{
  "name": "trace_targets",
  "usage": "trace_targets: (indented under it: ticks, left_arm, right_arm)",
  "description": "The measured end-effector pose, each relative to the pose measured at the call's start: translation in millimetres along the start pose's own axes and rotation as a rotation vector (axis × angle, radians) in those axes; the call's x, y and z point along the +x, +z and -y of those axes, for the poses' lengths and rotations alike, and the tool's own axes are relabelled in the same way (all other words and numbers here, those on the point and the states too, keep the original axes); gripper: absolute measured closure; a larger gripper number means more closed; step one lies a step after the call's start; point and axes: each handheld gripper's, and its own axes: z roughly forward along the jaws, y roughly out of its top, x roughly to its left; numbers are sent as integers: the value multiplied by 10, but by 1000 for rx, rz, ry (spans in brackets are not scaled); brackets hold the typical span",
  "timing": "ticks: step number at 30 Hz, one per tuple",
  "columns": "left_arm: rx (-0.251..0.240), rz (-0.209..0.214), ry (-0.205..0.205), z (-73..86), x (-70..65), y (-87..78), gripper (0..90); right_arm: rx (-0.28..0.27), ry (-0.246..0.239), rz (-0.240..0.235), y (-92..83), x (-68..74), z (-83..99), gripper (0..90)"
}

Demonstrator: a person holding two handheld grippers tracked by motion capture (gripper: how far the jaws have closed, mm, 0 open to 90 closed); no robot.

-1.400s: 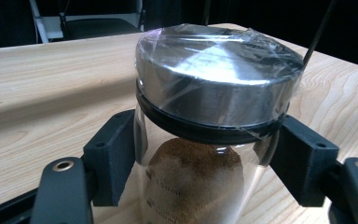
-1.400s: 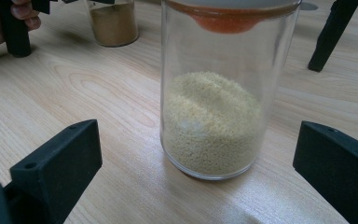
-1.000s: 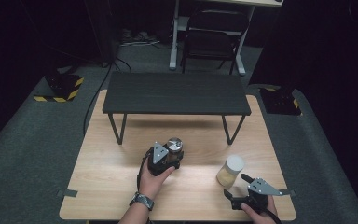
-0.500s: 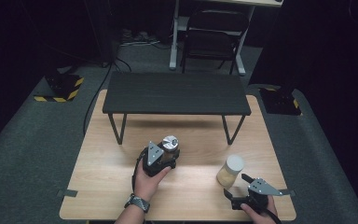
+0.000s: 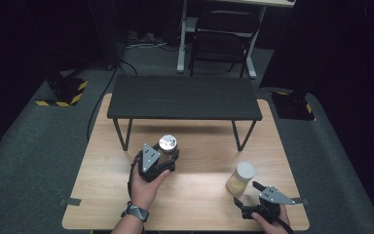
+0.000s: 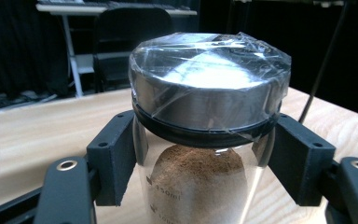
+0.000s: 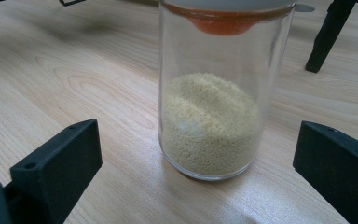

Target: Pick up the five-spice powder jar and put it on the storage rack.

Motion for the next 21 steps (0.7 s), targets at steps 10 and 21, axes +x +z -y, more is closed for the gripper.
trace_targets:
  ticks: [10, 21]
  left_arm:
    - [-23, -36, 18, -260, 0, -125, 303]
    - [-53, -85, 37, -530, -13, -178, 303]
  right_arm:
    - [5, -3, 1, 3, 5, -8, 8]
    - [3, -5, -1, 1, 6, -6, 8]
